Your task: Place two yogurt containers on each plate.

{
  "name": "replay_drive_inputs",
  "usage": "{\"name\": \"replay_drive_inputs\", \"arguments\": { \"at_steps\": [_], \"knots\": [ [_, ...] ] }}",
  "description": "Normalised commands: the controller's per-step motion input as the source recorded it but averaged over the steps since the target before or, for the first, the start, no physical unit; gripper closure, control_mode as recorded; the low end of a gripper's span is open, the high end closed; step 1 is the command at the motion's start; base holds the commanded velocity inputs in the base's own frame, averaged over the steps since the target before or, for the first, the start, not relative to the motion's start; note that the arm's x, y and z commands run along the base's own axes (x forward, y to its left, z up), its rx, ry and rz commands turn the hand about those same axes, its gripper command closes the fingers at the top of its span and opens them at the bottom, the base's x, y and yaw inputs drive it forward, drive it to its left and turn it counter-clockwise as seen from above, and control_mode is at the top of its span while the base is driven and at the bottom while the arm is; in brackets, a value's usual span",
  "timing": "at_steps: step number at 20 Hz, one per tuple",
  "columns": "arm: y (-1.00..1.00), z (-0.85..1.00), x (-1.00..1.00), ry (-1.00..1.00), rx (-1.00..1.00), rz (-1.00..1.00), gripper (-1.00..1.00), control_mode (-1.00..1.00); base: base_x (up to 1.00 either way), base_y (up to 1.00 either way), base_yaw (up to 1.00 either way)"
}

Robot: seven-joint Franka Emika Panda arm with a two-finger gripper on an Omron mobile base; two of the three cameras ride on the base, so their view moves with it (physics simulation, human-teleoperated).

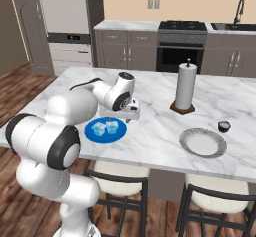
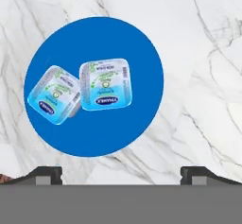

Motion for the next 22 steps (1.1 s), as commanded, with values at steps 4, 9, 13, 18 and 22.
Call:
{"name": "replay_drive_inputs", "arguments": {
  "at_steps": [4,9,13,18,22],
  "knots": [
    [-0.28,0.17,-0.63,0.04,-0.01,-0.18,-1.0,-1.0,0.0,0.0,0.0],
    [-0.1,0.03,-0.69,0.06,0.0,-0.24,-1.0,-1.0,0.0,0.0,0.0],
    [-0.01,0.0,-0.58,0.0,0.0,-0.16,-1.0,-1.0,0.0,0.0,0.0],
    [-0.02,0.0,-0.28,0.0,-0.01,-0.05,-1.0,-1.0,0.0,0.0,0.0],
    [0.0,0.0,-0.01,0.04,0.0,0.0,-1.0,-1.0,0.0,0.0,0.0]
  ]
}}
